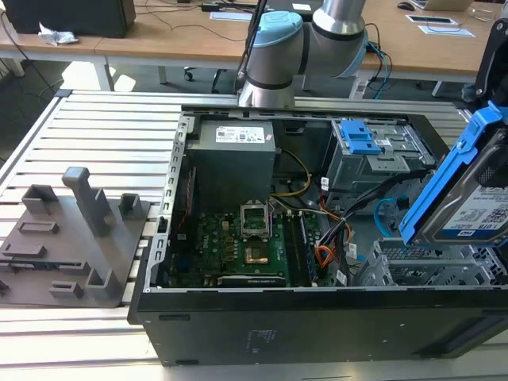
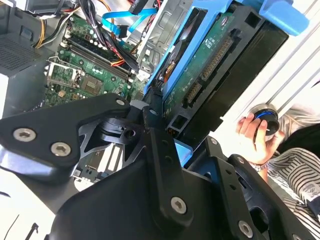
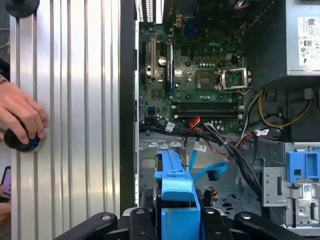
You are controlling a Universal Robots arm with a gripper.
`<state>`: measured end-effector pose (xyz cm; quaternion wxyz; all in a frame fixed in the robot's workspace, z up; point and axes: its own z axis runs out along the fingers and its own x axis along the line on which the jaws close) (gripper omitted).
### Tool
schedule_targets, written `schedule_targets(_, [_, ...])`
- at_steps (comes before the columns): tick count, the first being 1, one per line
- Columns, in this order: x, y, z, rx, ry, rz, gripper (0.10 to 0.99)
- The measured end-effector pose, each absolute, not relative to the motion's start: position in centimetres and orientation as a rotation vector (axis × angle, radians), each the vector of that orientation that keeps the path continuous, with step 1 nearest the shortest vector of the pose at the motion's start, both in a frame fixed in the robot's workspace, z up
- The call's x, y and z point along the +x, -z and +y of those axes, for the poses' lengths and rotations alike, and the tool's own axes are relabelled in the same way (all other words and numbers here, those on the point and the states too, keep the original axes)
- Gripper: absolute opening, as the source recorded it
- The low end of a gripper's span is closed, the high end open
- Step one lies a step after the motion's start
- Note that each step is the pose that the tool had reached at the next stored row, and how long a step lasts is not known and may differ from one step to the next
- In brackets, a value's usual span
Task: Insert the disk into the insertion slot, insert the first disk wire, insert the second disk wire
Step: 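Insert the disk into the insertion slot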
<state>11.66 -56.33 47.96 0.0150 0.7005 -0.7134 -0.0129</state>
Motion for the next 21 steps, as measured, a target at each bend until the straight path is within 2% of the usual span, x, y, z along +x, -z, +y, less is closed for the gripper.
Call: schedule_targets(21, [11.7,-46.1,-56.3,2.18,0.04,-2.22,0.365])
